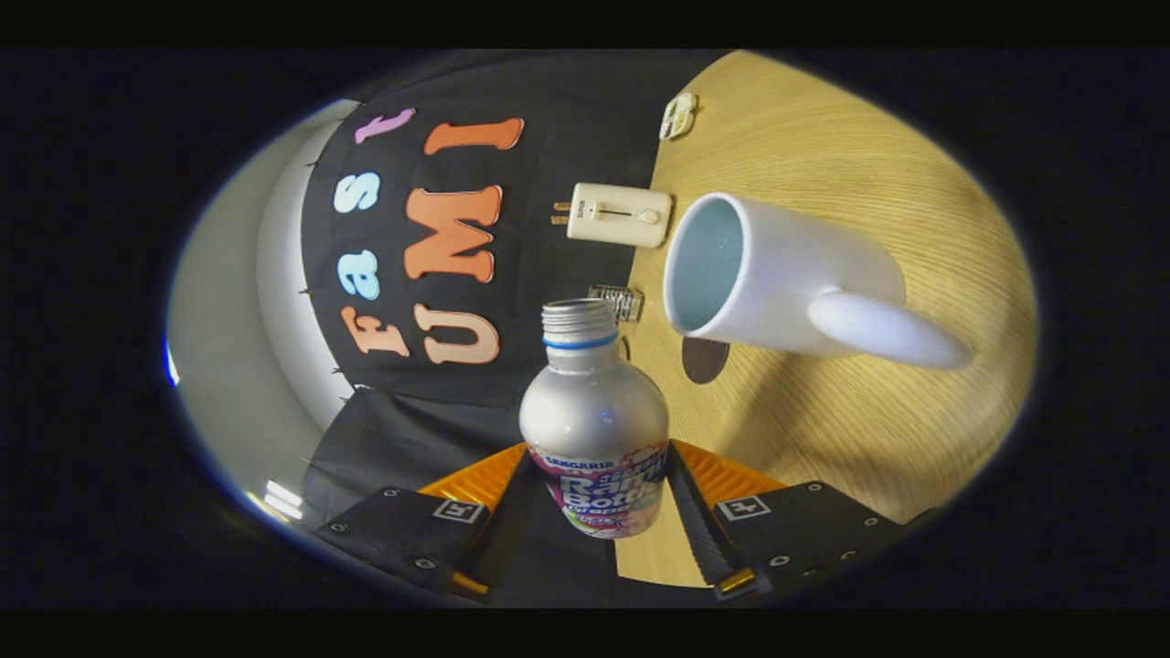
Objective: Take the bottle from table, then pour the juice into the cup, finally place the bottle on the coaster
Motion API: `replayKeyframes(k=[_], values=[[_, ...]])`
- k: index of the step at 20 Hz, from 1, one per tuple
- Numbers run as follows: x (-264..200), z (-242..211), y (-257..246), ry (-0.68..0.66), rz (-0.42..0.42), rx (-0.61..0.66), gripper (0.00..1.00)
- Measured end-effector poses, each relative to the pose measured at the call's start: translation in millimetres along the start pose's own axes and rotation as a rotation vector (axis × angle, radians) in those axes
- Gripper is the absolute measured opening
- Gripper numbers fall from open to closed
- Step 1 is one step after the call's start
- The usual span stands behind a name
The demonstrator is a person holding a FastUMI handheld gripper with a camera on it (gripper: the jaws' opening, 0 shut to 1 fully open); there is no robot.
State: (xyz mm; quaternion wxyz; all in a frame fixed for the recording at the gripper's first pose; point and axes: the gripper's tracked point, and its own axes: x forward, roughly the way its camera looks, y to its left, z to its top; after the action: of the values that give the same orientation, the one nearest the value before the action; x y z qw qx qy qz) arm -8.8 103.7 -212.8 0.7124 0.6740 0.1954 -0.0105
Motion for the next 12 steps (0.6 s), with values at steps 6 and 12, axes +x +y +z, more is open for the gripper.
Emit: replayKeyframes(k=[6, 12], values=[[-5.1, -0.8, 11.8, 0.004, 0.052, 0.117, 0.77], [-4.2, -6.0, 20.0, 0.03, 0.089, 0.228, 0.77]])
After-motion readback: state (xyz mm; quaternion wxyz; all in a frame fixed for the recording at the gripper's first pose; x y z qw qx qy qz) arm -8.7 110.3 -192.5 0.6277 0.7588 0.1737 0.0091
